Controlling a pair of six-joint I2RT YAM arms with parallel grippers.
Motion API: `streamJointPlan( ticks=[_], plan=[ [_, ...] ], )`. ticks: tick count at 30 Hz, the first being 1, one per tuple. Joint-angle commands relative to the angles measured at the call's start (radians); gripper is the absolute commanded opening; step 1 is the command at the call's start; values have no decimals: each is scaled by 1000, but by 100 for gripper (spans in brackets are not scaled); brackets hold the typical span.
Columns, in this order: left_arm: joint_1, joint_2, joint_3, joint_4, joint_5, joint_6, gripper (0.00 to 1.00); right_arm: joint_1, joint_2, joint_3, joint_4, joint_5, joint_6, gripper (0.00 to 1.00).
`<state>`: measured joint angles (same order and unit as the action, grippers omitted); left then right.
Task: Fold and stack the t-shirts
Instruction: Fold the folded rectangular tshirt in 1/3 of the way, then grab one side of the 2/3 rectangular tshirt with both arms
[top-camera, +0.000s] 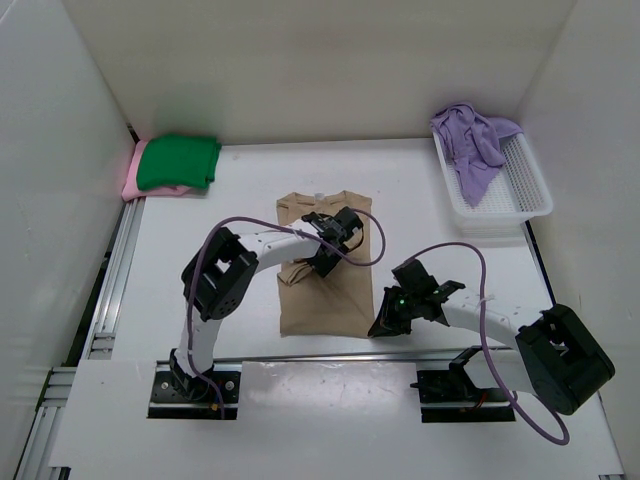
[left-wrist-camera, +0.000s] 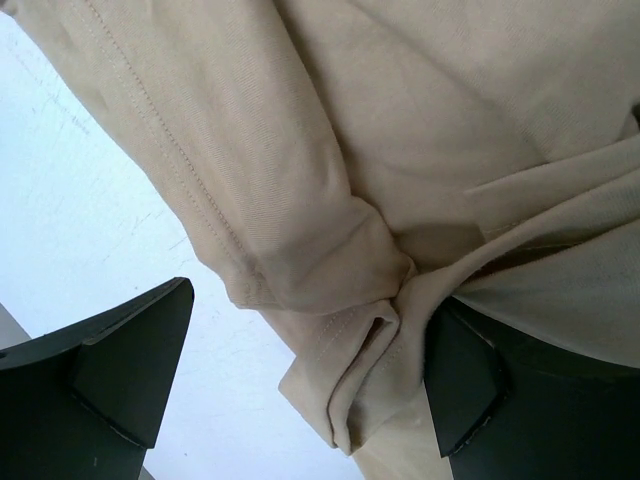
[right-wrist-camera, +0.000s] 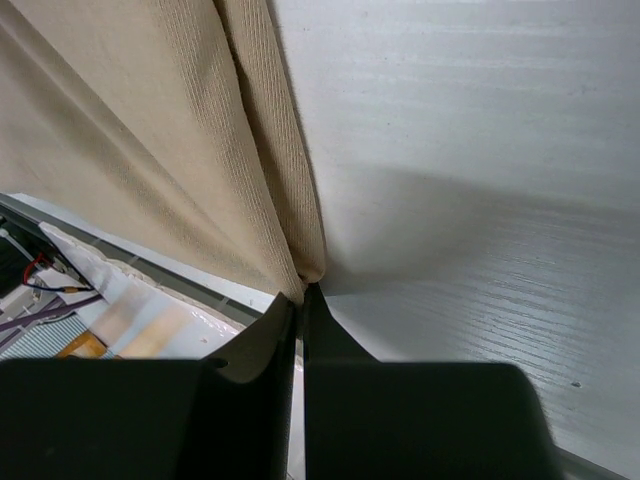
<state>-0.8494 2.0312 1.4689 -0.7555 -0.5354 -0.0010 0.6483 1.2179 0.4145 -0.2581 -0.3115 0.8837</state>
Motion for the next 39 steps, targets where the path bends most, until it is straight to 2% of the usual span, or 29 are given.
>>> streamJointPlan(
  ticks=[1, 7, 14, 18, 20, 22, 23, 24, 25, 26, 27, 28, 29, 30, 32, 33, 35, 37, 39],
  plan=[
    [24, -71, 27, 13, -95, 1, 100, 4, -1, -31, -81, 43, -25, 0],
    [52, -91, 16, 13, -117, 1, 100, 4, -1, -40, -81, 43, -25, 0],
    [140, -111, 7, 13, -126, 1, 100, 4, -1, -40, -81, 52, -25, 0],
    [210, -83, 91, -13, -118, 1, 100, 4, -1, -40, -81, 52, -25, 0],
    [219, -129, 149, -72, -10, 1, 100, 4, -1, -40, -81, 52, -25, 0],
    [237, -149, 302, -284, 122, 1, 100, 4, -1, -31, -81, 52, -34, 0],
    [262, -169, 371, -357, 285, 1, 100, 4, -1, -31, -81, 43, -34, 0],
    [279, -187, 372, -420, 378, 1, 100, 4, -1, -22, -90, 43, -34, 3],
    [292, -216, 338, -497, 464, 1, 100, 4, -1, -22, -90, 43, -34, 8],
    [305, -311, 277, -498, 582, 1, 100, 4, -11, -22, -90, 43, -34, 14],
    [317, -375, 104, -467, 627, 1, 100, 4, -11, -22, -90, 43, -34, 31],
    [317, -447, 11, -435, 668, 1, 100, 4, -24, -32, -90, 43, -34, 36],
    [317, -611, -84, -342, 727, 1, 100, 4, -47, -33, -102, 43, -34, 41],
    [272, -696, -239, -291, 727, 1, 100, 4, -63, -33, -112, 52, -34, 48],
    [219, -924, -346, -181, 749, 1, 100, 4, -113, -43, -112, 61, -23, 53],
    [205, -981, -439, -82, 770, 1, 100, 4, -130, -52, -112, 61, -23, 54],
    [194, -1045, -524, -15, 819, 1, 100, -6, -162, -62, -103, 71, 6, 54],
    [171, -990, -596, 13, 828, 1, 100, -6, -162, -74, -86, 80, 44, 54],
    [171, -840, -620, 22, 827, 1, 85, -6, -162, -83, -58, 80, 72, 54]
  ],
)
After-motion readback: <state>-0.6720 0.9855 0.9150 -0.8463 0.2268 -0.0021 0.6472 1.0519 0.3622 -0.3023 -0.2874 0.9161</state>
